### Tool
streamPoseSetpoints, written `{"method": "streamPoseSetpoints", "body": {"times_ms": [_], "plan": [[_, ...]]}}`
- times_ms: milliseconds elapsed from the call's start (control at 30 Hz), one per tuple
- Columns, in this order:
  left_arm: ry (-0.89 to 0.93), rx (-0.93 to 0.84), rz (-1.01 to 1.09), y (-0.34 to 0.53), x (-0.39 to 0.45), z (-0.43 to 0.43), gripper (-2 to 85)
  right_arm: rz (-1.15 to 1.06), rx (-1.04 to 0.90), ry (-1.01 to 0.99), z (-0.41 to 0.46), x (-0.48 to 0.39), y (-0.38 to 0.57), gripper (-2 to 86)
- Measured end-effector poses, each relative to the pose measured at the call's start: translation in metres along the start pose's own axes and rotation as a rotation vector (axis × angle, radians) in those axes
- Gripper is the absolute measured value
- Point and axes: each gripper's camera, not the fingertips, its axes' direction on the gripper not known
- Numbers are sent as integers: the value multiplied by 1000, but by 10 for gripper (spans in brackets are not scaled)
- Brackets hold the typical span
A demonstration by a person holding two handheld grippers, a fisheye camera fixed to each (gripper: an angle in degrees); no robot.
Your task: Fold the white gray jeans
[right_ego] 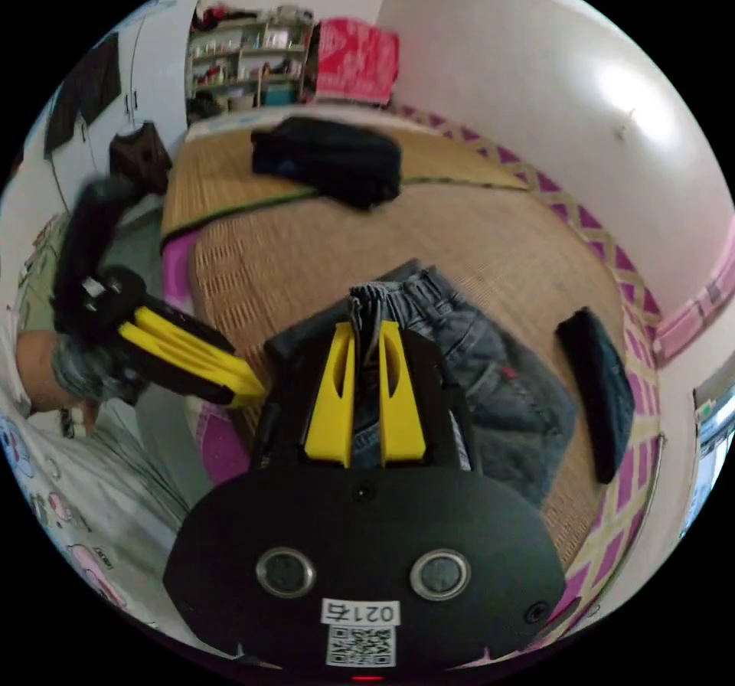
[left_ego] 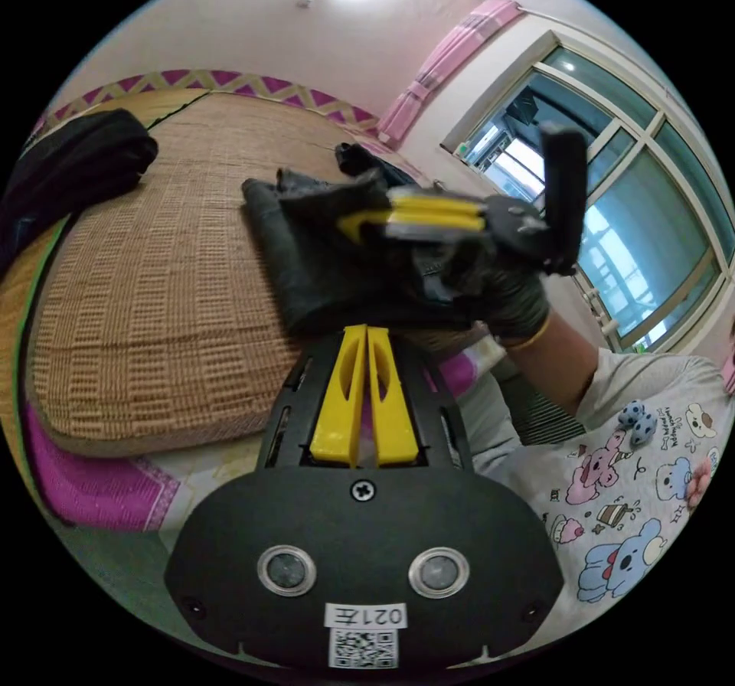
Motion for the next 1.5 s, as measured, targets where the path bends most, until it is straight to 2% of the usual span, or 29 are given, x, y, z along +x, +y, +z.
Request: {"method": "streamPoseSetpoints", "body": {"times_ms": [67,200,267,333,467,500,567,700,800,867,900,967,1033,1067,1133,1167,1200,1267,1333,1433,1500], "plan": [[-16,5,-14,2,-12,-13,-10,41,2,-48,21,-9,2,52],[-63,65,-22,-2,-29,-44,-9,56,139,69,-8,-22,-15,51],[-52,110,-22,-9,-33,-53,-9,35,98,24,10,-30,-24,51],[-34,147,-26,-19,-38,-58,-9,8,-36,-39,59,-43,-26,52],[11,239,0,-47,-44,-68,-7,73,33,-84,54,-33,-12,61],[10,245,32,-59,-43,-69,-5,85,28,-149,47,-22,-7,68],[-1,234,83,-79,-43,-66,2,125,49,-253,29,2,9,86],[-26,112,142,-120,-54,-45,12,307,89,-170,-11,63,75,73],[-130,-62,106,-126,-75,-18,-5,332,-64,-113,0,76,118,37],[-96,-6,92,-124,-86,-23,-7,321,-169,-113,23,75,143,23],[-94,-11,76,-129,-89,-25,-7,348,-80,-129,20,78,158,18],[-124,-16,75,-137,-88,-29,-6,355,-99,-164,18,90,163,20],[-125,51,64,-146,-91,-41,-1,418,7,-171,-1,123,165,43],[-94,138,30,-150,-99,-53,4,456,47,-169,-6,135,167,54],[-57,188,-81,-160,-123,-64,44,614,148,-199,-10,192,178,100],[-20,143,-147,-171,-140,-61,108,648,147,-213,-5,207,180,112],[49,65,-198,-182,-158,-52,143,706,125,-273,9,236,184,125],[120,18,-235,-192,-175,-41,147,767,70,-417,42,274,189,135],[136,6,-226,-201,-181,-40,138,813,21,-598,83,304,193,131],[134,-50,-194,-217,-181,-35,109,823,35,-748,110,319,186,104],[197,-97,-232,-229,-187,-32,76,841,17,-799,123,327,183,85]]}}
